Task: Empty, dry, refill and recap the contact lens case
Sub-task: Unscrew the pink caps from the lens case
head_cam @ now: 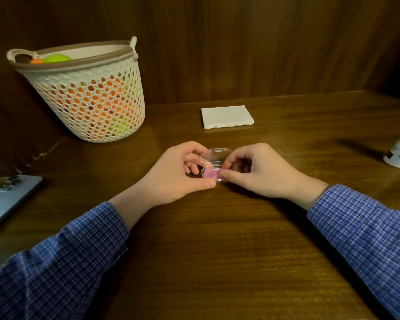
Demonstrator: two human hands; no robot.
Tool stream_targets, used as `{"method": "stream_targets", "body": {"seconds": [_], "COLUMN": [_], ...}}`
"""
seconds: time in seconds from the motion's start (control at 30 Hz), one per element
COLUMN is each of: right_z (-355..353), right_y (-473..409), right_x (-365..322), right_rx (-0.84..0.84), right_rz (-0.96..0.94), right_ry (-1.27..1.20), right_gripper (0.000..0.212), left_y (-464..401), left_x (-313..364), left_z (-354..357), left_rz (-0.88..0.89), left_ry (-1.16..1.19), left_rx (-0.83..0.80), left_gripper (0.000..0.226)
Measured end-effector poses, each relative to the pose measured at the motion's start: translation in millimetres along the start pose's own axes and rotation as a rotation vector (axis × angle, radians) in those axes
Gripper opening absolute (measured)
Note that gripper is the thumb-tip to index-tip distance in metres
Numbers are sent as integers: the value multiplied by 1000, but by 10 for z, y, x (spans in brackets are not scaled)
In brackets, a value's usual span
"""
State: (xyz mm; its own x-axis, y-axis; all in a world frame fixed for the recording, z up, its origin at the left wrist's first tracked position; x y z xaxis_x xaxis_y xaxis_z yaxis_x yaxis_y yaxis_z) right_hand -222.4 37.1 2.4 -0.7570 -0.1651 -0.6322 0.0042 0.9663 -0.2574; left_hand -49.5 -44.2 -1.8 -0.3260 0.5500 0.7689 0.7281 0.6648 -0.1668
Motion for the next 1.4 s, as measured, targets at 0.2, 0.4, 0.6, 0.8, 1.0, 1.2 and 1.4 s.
{"method": "stream_targets", "body": {"seconds": [0.2,0.4,0.6,0.8,1.0,1.2,1.4], "right_z": [-32,-62,-51,-136,-68,-39,-22], "right_y": [3,17,24,-20,-39,-11,-10], "right_x": [5,-11,-30,37,93,12,-14], "right_rx": [7,44,64,36,-69,-143,-155], "right_rz": [2,-9,-8,82,154,140,138], "right_ry": [-57,-94,-153,-521,-529,-443,-337], "right_gripper": [8,6,8,6,21,32,30], "left_y": [18,19,22,33,48,47,36], "left_x": [28,19,26,15,65,59,51], "left_z": [-5,-15,-9,-78,-87,-64,-52], "left_rz": [19,14,29,14,64,72,29], "left_ry": [-8,-27,-25,-134,-250,-248,-220], "left_rx": [8,32,47,95,134,102,112], "left_gripper": [57,57,48,36,23,19,8]}}
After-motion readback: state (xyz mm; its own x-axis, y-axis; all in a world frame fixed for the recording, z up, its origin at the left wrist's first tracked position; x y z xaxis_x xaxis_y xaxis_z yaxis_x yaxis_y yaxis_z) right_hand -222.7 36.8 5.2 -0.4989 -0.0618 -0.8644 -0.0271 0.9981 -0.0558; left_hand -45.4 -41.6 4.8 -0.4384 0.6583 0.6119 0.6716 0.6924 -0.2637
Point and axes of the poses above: each hand's wrist, its own y-axis away from the middle knuckle, its own z-axis out of the palm, x = y × z, the point moved 5 cm from there along -y, towards the middle knuckle
